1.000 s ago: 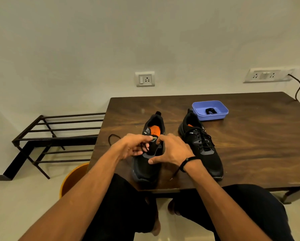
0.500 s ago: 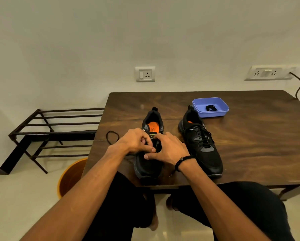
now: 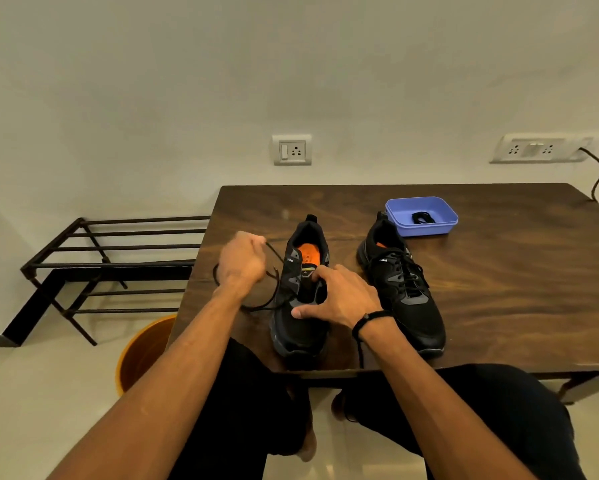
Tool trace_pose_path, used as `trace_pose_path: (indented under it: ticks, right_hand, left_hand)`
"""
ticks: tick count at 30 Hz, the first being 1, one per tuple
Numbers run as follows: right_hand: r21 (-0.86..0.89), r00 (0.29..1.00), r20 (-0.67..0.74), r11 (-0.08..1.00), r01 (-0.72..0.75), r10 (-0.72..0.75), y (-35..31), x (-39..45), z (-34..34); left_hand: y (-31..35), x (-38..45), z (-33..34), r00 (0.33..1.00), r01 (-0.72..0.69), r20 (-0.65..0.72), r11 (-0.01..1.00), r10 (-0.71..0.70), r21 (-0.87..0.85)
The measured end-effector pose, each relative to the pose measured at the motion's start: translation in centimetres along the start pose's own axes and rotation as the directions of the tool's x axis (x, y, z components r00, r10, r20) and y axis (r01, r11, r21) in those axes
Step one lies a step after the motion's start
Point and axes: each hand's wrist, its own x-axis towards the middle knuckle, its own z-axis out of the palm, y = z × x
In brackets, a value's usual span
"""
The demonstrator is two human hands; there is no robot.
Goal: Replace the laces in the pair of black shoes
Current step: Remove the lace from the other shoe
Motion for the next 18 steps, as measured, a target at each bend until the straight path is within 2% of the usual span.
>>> trace_pose_path:
  ticks: [2, 4, 5, 7, 9, 11, 14, 16, 18]
  right_hand:
    - [-0.005, 1.0, 0.009, 1.0, -0.006, 0.006, 0.0, 0.1, -0.2]
    - [-0.002, 1.0, 0.009, 1.0, -0.006, 0.006, -0.1, 0.1, -0.3]
    - [-0.001, 1.0, 0.009, 1.0, -0.004, 0.004, -0.3, 0.2, -0.3]
    - [-0.002, 1.0, 0.01, 1.0, -0.003, 0.003, -0.4, 0.2, -0.3]
    - [0.001, 1.0, 0.01, 1.0, 0.005, -0.005, -0.3, 0.1, -0.3]
    - [0.008, 1.0, 0.009, 1.0, 0.002, -0.002, 0.0, 0.0, -0.3]
    - [0.016, 1.0, 0.0, 1.0, 0.001, -0.001, 0.1, 0.1, -0.2]
    - [0.005, 1.0, -0.004, 1.0, 0.006, -0.006, 0.0, 0.1, -0.1]
    - [-0.004, 1.0, -0.011, 1.0, 0.006, -0.006, 0.0, 0.1, 0.0]
  left_hand:
    - [-0.8, 0.2, -0.4, 0.968, 0.155, -0.188, 0.985, -0.167, -0.074]
    - [-1.4, 0.4, -0.1, 0.958, 0.182, -0.205, 0.978, -0.199, -0.097]
    - [-1.6, 0.4, 0.2, 0.976, 0.139, -0.16, 0.989, -0.146, -0.055]
    - [-1.2, 0.3, 0.8, 0.998, -0.057, 0.018, 0.995, 0.055, 0.084]
    - [-0.1, -0.3, 1.2, 0.939, -0.257, 0.278, 0.95, 0.201, 0.179]
    - [1.2, -1.1, 1.6, 0.868, -0.348, 0.451, 0.904, 0.209, 0.249]
    - [1.7, -1.2, 2.0, 0.862, -0.348, 0.482, 0.872, 0.155, 0.343]
    - [1.9, -1.4, 2.3, 0.854, -0.399, 0.484, 0.837, 0.191, 0.374]
    - [2.0, -1.5, 2.4, 0.862, -0.435, 0.431, 0.827, 0.268, 0.356]
